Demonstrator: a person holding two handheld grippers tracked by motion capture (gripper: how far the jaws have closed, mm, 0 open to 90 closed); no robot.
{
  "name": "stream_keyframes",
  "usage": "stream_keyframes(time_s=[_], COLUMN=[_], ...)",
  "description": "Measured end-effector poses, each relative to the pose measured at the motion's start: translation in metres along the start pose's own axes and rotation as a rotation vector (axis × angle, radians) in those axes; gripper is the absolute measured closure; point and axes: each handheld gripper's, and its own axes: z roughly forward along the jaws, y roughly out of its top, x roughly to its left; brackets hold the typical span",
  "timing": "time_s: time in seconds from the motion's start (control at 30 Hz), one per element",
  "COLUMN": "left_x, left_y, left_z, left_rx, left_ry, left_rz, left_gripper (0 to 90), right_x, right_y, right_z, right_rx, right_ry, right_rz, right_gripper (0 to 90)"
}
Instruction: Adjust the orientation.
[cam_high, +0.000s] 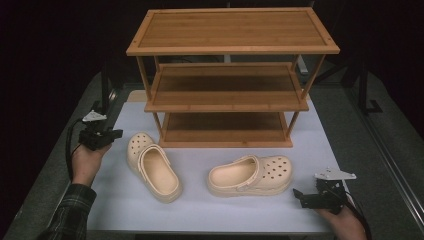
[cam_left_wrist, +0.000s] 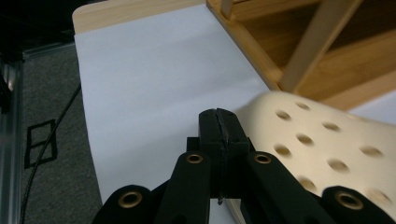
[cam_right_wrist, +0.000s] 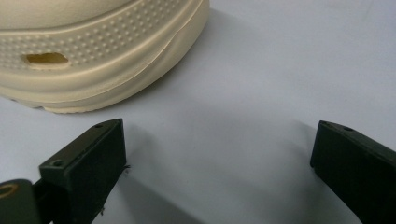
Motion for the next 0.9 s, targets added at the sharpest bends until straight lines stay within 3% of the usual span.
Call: stream_keyframes(time_s=[0.23, 0.33, 0.47, 0.6, 0.73, 0.9], left_x=[-0.003, -0.003, -0.002, -0.005, -0.006, -0.013], left_y=[0.009, 0.008, 0.003, -0.006, -0.008, -0.01], left_z=[0.034, 0.043, 0.049, 0.053, 0.051, 0.047], left_rx=[0.05, 0.077, 0.096, 0.108, 0.097, 0.102], left_ry=[0.044, 0.051, 0.038, -0.005, -0.018, -0.033], left_rz=[0.056, 0.06, 0.055, 0.05, 0.034, 0.048], left_gripper=[90.0, 90.0, 90.0, 90.0, 90.0, 90.0], right_x=[0.0, 0.0, 0.0, 0.0, 0.0, 0.0], right_y=[0.0, 0.0, 0.0, 0.0, 0.0, 0.0], right_z=[0.0, 0.0, 0.0, 0.0, 0.0, 0.0], right_rx=[0.0, -0.001, -0.001, -0.001, 0.0, 0.0], right_ry=[0.0, 0.0, 0.001, 0.0, 0.0, 0.0], right_rz=[0.0, 0.0, 0.0, 0.001, 0.0, 0.0], right_gripper=[2.9, 2.9, 2.9, 2.9, 2.9, 2.9])
